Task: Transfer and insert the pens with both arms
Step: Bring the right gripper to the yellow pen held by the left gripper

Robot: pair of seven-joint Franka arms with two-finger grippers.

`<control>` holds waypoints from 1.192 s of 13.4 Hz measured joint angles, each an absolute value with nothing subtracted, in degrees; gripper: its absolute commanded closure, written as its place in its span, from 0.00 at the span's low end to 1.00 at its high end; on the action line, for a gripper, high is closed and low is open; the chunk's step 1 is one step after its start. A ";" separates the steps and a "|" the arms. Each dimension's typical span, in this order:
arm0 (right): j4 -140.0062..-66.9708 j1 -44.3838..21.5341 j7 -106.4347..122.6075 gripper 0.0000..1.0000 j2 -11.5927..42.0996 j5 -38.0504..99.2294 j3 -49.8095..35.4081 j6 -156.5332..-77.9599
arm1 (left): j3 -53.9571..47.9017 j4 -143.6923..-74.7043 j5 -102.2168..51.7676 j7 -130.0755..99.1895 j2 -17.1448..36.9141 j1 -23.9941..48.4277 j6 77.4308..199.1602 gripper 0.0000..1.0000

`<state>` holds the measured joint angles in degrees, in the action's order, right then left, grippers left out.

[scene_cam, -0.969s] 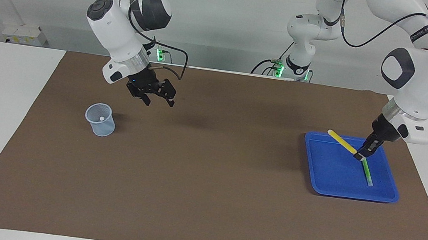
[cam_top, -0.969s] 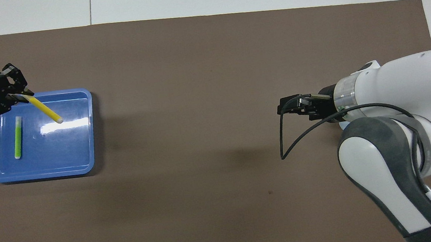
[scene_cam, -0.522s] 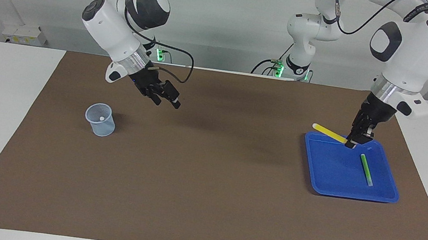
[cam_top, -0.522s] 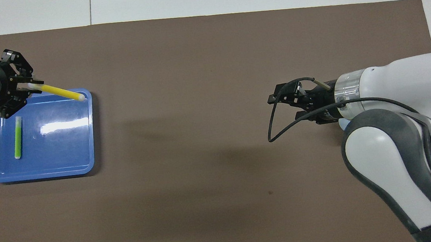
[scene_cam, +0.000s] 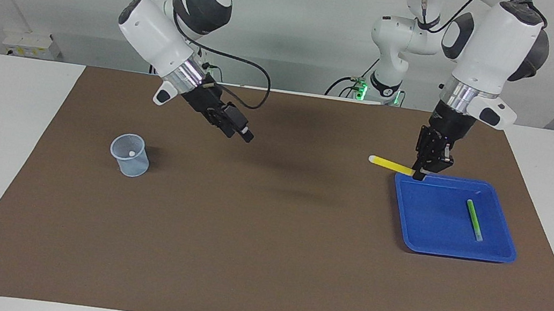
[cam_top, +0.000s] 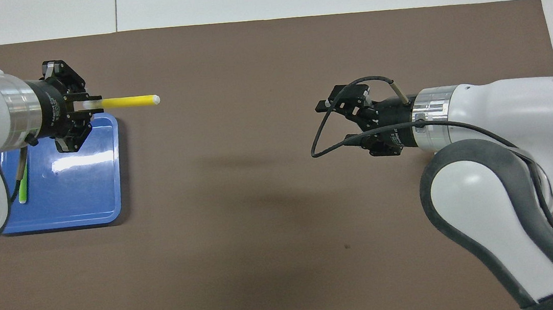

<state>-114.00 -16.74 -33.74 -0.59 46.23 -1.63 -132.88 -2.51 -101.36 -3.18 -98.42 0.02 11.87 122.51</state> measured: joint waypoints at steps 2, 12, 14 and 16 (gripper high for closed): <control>-112.45 -18.86 -39.05 0.00 0.14 46.73 -1.65 -136.05 | -2.55 -101.48 0.27 -106.91 -0.32 14.25 123.23 1.00; -106.35 -29.69 -51.09 0.00 4.05 50.48 -1.72 -150.76 | -2.64 -103.68 12.47 -128.93 -1.86 23.07 122.87 1.00; -104.63 -31.26 -52.69 0.00 5.17 50.48 -1.74 -153.69 | -2.64 -103.98 12.59 -129.20 -2.22 23.11 122.75 1.00; -103.31 -32.68 -53.00 0.00 7.19 50.48 -1.74 -156.10 | -2.63 -104.03 13.59 -130.28 -2.36 23.45 122.53 1.00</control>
